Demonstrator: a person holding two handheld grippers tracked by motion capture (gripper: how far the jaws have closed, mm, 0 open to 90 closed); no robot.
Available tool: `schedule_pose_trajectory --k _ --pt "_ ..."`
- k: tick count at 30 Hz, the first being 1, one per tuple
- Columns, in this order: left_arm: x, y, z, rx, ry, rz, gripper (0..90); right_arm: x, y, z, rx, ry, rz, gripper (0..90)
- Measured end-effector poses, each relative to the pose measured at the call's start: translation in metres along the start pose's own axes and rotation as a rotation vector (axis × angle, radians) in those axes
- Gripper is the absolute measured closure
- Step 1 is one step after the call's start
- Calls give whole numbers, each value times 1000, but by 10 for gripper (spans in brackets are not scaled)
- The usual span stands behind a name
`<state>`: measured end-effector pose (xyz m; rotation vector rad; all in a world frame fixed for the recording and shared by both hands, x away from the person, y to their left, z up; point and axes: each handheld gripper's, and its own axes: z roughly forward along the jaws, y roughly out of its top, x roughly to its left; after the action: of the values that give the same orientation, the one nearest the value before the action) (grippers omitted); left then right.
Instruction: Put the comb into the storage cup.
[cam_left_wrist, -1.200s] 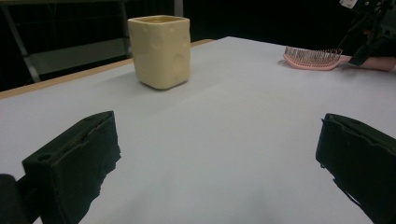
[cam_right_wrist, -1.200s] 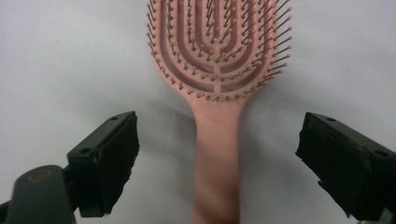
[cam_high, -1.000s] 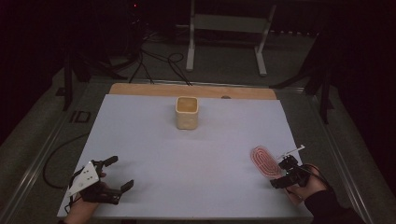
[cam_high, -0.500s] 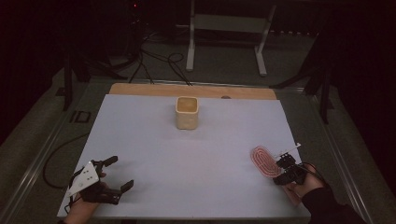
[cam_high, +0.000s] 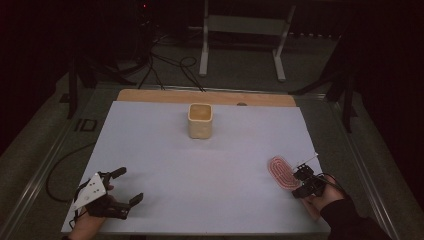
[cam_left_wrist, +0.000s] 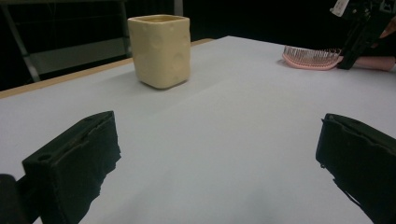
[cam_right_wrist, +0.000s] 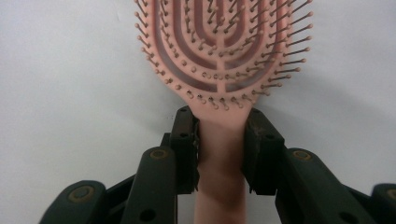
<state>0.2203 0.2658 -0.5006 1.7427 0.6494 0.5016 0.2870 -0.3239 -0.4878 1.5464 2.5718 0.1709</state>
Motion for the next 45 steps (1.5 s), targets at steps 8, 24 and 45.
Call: schedule_pose_trajectory --k 8,24,45 --pt "0 0 1 -1 1 -2 0 4 -2 -1 -43 -25 -4 705" --pt "1 0 1 -3 0 -7 0 18 21 -19 -236 28 -17 705" --pt "1 -1 1 -2 -2 -9 0 64 78 -41 -464 87 -151 706"
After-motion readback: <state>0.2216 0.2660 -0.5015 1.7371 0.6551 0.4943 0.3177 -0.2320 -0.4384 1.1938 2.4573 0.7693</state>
